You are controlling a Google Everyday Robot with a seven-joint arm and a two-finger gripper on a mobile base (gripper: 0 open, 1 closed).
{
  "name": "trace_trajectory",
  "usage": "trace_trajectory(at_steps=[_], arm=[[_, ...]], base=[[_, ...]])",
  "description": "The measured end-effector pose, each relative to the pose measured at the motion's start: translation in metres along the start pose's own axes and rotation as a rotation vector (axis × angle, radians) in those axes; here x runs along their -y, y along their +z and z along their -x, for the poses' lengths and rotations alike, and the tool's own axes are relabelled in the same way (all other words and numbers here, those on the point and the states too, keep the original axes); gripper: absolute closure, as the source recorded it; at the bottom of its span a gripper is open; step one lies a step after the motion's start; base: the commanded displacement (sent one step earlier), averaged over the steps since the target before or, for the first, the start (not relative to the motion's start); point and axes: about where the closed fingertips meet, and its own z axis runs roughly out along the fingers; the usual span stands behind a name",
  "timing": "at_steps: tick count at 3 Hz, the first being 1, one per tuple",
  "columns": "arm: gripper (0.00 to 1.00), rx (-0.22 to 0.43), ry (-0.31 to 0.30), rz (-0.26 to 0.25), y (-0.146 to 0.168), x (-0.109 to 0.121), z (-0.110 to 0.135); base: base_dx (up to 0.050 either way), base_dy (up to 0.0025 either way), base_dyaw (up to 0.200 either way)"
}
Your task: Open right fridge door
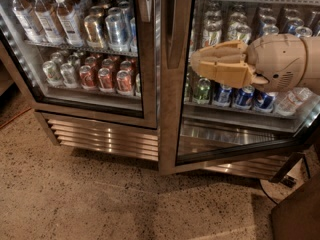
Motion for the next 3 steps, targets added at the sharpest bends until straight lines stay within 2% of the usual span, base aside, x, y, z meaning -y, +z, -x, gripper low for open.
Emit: trace_trajectory(at_steps=[1, 3], arm=[[0.81, 0.000, 0.000, 0.000, 0.0000, 0.0000, 0.0000], [0.35, 0.004, 0.007, 0.000, 0.0008, 0.0009, -0.0019]], base=[[0.000, 0.00000, 0.000], [0.000, 0.00000, 0.000]])
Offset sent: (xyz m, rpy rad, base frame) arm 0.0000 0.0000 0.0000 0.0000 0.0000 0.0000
